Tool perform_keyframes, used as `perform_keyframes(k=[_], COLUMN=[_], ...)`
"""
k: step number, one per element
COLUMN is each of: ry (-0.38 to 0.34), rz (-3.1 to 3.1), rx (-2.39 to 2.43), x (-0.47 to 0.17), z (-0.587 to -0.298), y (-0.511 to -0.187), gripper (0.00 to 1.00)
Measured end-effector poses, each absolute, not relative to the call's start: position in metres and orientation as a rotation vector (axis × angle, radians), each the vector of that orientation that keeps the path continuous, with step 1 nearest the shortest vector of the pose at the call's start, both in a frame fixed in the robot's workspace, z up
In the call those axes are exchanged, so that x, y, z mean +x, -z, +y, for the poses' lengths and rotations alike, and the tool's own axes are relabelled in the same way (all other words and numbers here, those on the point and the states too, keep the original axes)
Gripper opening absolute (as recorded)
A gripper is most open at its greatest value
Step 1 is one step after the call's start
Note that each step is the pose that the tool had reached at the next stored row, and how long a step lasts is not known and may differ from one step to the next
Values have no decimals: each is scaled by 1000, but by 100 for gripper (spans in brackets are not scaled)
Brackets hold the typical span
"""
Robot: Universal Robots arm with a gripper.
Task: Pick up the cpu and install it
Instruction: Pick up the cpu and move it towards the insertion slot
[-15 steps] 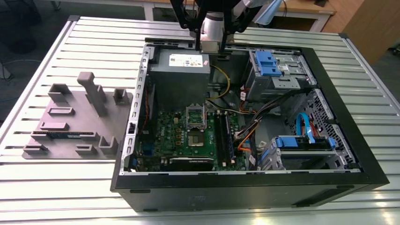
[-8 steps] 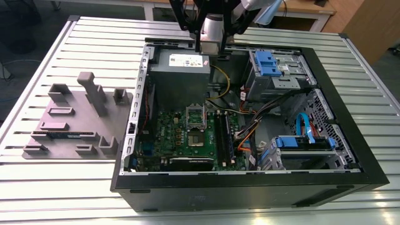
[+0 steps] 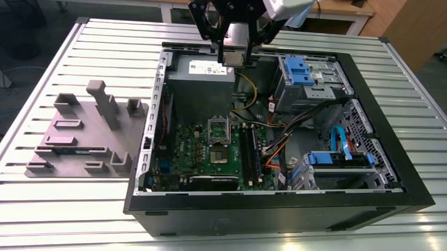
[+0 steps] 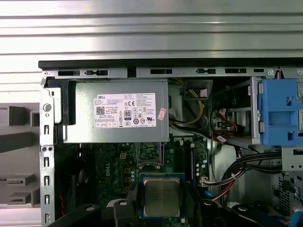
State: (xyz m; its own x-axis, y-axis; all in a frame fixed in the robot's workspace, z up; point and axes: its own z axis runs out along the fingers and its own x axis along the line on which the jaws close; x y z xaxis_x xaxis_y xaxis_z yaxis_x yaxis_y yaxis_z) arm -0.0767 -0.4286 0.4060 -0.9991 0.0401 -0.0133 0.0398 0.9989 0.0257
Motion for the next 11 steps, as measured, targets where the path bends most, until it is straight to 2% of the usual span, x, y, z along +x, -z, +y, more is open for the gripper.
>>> perform_keyframes(k=[11], ry=[-36], rz=[3127], rx=[62], x=[-77], z=[-429], y=[-393], gripper=[47])
